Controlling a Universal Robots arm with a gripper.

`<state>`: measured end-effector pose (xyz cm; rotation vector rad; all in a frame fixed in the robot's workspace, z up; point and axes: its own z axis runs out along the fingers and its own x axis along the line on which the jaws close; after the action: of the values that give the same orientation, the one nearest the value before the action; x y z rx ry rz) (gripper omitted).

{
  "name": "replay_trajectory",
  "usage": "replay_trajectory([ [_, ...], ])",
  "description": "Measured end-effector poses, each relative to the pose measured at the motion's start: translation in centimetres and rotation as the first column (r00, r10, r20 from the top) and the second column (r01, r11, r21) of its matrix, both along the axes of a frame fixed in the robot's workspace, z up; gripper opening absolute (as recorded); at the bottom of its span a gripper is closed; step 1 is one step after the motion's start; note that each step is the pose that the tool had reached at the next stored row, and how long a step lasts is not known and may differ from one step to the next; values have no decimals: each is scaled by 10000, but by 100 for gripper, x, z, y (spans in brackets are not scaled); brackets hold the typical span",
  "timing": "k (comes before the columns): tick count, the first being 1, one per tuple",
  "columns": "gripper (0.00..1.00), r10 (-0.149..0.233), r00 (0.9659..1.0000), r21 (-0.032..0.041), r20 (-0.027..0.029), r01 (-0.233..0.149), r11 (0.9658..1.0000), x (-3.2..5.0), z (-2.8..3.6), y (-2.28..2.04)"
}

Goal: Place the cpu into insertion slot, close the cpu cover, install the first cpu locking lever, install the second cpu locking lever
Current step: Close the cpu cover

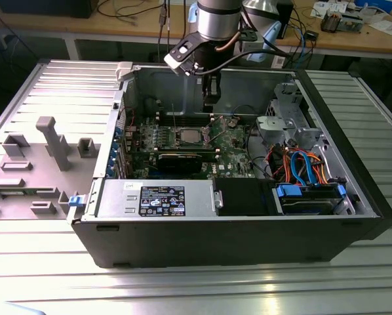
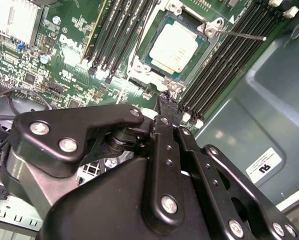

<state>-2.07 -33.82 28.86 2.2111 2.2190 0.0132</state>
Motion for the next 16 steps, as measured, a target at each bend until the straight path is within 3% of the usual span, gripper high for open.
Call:
replay_trajectory([
  [12,11,2,10000,0,-5,-2,10000,130,0,0],
  [16,11,0,10000,1,-5,0,10000,136,0,0],
])
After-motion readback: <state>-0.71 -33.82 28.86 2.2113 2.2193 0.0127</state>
